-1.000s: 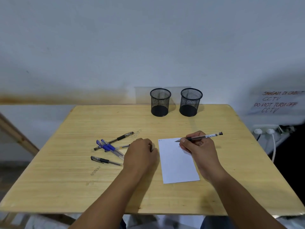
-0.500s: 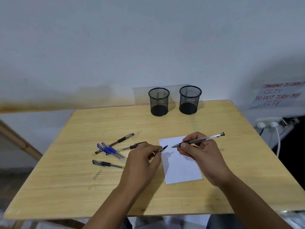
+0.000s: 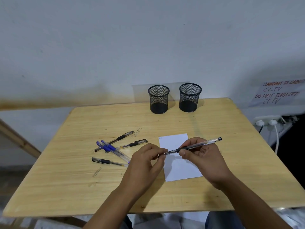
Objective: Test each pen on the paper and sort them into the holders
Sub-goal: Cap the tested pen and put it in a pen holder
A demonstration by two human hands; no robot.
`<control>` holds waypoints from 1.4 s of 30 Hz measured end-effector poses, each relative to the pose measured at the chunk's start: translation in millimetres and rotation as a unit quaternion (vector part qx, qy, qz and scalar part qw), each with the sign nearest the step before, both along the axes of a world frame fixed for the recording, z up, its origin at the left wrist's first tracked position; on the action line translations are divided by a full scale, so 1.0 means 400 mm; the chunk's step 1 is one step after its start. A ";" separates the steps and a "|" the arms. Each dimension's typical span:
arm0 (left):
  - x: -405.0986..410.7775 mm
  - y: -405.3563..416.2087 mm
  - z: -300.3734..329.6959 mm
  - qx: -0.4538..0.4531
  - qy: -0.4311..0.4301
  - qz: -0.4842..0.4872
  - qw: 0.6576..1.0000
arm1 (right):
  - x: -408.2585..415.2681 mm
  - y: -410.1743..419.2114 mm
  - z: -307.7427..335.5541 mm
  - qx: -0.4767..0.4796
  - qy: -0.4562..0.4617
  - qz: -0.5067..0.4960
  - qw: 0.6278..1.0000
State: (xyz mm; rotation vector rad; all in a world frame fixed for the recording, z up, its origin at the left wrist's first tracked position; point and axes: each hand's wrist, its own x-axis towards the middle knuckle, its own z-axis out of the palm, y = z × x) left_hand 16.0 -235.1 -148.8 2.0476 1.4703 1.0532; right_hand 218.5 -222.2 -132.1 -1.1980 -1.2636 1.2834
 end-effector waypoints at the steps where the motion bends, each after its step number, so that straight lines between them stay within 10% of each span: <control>1: 0.000 0.000 -0.001 -0.001 -0.002 -0.002 1.000 | 0.000 -0.002 0.000 -0.001 0.000 -0.001 1.000; 42: 0.025 0.002 -0.012 -0.043 -0.094 0.022 0.994 | -0.015 -0.028 -0.048 -0.012 0.050 -0.035 0.998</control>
